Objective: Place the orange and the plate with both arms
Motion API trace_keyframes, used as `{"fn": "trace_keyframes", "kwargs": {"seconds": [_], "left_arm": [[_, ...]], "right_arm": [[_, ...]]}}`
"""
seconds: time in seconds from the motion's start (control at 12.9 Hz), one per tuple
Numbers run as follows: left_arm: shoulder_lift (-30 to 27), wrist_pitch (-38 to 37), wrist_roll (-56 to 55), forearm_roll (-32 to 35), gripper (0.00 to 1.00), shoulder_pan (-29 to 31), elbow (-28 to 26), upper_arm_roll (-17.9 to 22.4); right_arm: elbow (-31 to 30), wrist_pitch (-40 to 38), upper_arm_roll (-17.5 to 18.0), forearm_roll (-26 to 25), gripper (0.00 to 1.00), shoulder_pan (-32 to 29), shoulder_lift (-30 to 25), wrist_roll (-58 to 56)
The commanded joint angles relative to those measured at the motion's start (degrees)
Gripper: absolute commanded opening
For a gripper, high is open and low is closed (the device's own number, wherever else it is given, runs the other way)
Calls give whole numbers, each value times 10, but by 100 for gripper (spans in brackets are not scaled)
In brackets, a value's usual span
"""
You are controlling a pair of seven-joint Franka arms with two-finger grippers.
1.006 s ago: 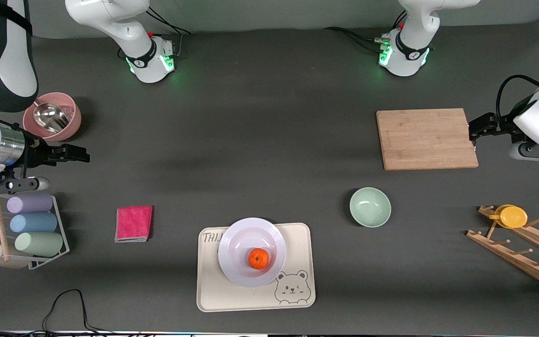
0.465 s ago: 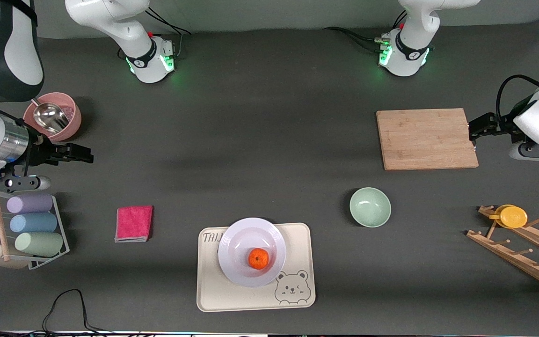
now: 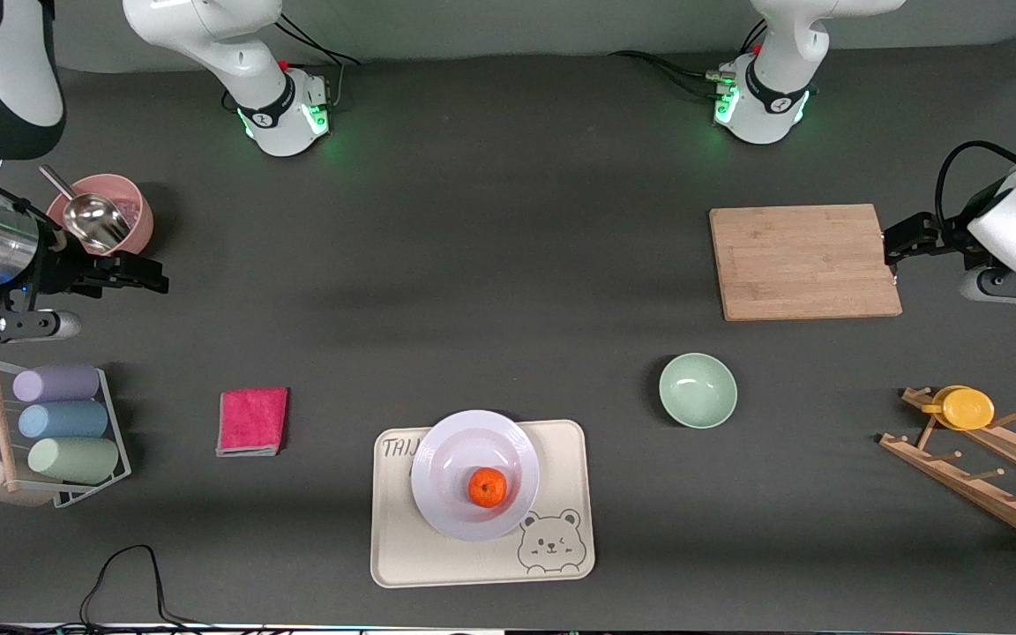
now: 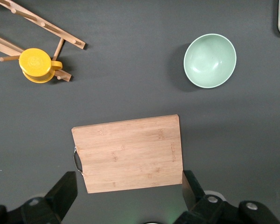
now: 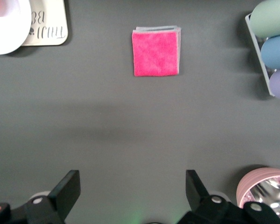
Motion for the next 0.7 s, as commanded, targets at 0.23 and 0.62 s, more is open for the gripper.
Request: {"fn": "trace_keyframes", "kwargs": {"seconds": [0.23,0.62], "left_arm": [[-4,-9,0,1,100,-7,3,5],[-4,-9,0,1,100,-7,3,5]], "right_arm": [[-106,36,-9,-10,100,32,-107,4],[-108,37,-50,-17,100,69,-121,4]]}}
